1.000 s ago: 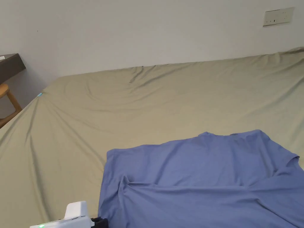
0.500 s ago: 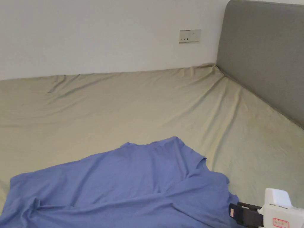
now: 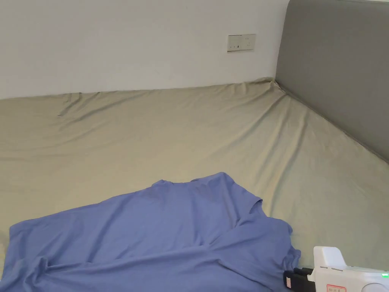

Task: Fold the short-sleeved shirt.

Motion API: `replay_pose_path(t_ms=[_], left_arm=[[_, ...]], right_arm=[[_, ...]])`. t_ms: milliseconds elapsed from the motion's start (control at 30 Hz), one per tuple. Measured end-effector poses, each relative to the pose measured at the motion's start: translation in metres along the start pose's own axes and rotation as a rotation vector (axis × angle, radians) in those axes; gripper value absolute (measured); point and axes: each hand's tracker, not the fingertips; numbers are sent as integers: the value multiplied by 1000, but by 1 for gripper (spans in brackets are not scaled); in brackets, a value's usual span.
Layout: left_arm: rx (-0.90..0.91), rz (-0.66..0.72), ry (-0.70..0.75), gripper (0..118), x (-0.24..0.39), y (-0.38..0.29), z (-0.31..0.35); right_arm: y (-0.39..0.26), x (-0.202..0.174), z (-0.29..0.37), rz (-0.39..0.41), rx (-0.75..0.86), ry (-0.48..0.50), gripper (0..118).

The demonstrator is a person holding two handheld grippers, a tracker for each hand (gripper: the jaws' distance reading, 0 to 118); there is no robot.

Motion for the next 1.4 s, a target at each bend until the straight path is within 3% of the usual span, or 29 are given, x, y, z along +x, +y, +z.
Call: replay_pose_path(t_ms=[133, 367, 467, 633, 833, 900, 933, 967, 1000, 1033, 1100, 1167, 1267, 1300, 1333, 1367, 1400], left_arm=[[-4, 16, 4, 9, -7, 2, 8], [-16, 57, -67, 8, -16, 8, 58], [-88, 26, -58, 8, -22, -8, 77], [-226, -4, -18, 8, -47, -55, 85], [-290, 60, -2, 8, -65, -93, 56], [-287, 58, 2, 12, -64, -97, 52], [-275, 34, 31, 28, -65, -98, 52], [-243, -18, 103, 58, -63, -97, 57], [-187, -53, 161, 103, -61, -96, 64], [-127, -63, 177, 118, -59, -93, 74], [62, -44, 130, 113, -55, -79, 105], [157, 7, 72, 115, -46, -69, 130], [263, 87, -38, 118, -39, -61, 157], [256, 101, -75, 118, -37, -57, 160], [241, 106, -110, 110, -39, -55, 160], [234, 103, -139, 91, -39, -49, 159], [244, 97, -138, 56, -38, -44, 158]], right_arm=[[14, -9, 22, 38, -5, -23, 10], [26, -20, 124, 112, 14, 5, 10], [4, -24, 158, 164, -14, -52, 10], [-57, -9, 164, 116, -160, -35, 10], [-105, -6, 118, 65, -255, -76, 11], [-110, -6, 113, 42, -272, -70, 17], [-109, -10, 118, 44, -265, -90, 34], [-104, -7, 128, 63, -223, -131, 61], [-100, -9, 138, 78, -163, -124, 96], [-94, -11, 151, 61, -83, -118, 118], [-78, -12, 186, -32, 126, -79, 116], [-68, -18, 209, -84, 269, 15, 117], [-53, -27, 229, -147, 390, 106, 118], [-52, -30, 231, -168, 419, 137, 112], [-51, -33, 233, -190, 449, 164, 96], [-48, -36, 232, -203, 468, 168, 72], [-47, -39, 232, -210, 470, 176, 39]])
